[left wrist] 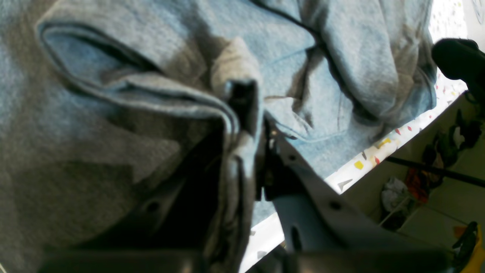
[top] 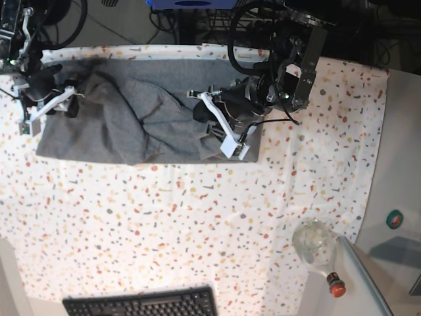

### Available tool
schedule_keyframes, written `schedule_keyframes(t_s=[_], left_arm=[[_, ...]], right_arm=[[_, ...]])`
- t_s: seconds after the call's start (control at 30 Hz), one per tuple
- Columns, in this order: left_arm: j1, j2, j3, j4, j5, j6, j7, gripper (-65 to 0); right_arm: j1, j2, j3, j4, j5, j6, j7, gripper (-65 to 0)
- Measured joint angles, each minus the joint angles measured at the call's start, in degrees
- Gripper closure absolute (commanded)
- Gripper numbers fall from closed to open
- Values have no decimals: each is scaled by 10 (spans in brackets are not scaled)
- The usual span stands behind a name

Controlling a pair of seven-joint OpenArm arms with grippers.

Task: Layout the t-shirt on the table in an organized manner, then fold the t-shirt properly
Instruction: 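Press the folded layers down with both grippers, then release and raise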

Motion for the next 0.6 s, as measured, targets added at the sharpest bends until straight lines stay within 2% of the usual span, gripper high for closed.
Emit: schedule_keyframes(t_s=[0.6], left_arm=[[-6,22,-6,0,0,1,0,0]], right_arm=[[0,0,0,0,0,0,0,-329]])
